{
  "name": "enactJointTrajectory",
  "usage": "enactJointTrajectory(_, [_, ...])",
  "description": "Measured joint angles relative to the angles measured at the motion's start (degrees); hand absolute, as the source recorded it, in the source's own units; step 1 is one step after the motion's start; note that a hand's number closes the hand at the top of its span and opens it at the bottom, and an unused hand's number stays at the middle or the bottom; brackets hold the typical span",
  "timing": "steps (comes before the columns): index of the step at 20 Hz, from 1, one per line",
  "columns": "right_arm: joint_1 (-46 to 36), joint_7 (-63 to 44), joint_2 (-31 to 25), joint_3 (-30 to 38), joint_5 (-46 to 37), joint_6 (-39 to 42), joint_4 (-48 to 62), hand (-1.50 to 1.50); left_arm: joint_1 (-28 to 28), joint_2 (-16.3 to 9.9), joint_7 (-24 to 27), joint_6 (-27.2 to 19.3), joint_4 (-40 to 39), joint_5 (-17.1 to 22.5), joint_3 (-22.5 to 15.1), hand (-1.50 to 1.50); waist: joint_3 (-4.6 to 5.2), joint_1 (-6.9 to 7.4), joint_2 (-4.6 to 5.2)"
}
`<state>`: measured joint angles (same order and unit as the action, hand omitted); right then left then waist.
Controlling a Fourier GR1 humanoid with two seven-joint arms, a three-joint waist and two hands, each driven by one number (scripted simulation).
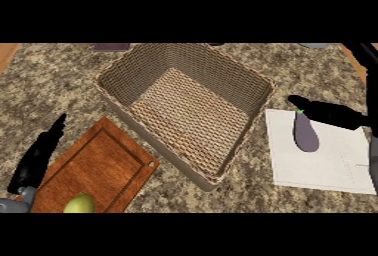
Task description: Pick the eggplant from the placemat and place it in the basket
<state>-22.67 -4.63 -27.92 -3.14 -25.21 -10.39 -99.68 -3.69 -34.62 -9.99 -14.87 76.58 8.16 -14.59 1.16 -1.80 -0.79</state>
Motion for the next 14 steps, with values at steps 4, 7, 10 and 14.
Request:
enactJointTrajectory(4, [1.57,-9.75,-5.77,-0.26,-14.62,-1.19,1.07,-1.50,1.16,-0.28,-0.57,-0.66,-0.32,-0.40,0.05,0.00,0.06,-1.40,-0.47])
enactJointTrajectory(7, [2.32,-19.16,-7.73,-3.24,-20.85,5.00,0.90,-1.50,1.29,0.17,-0.76,-1.17,0.04,-0.84,-0.34,0.00,-0.01,-1.10,-0.54])
enactJointTrajectory(10, [2.75,-26.82,-7.75,-8.47,-22.28,15.12,-0.61,-1.50,1.34,0.46,-0.80,-1.44,0.39,-1.42,-0.85,0.00,-0.18,-0.20,-0.48])
enactJointTrajectory(14, [0.63,-38.40,-5.44,-14.45,-21.21,29.31,-6.51,-1.50,0.98,1.26,-1.76,-1.94,0.58,-2.17,-1.60,0.00,-0.47,0.35,-0.43])
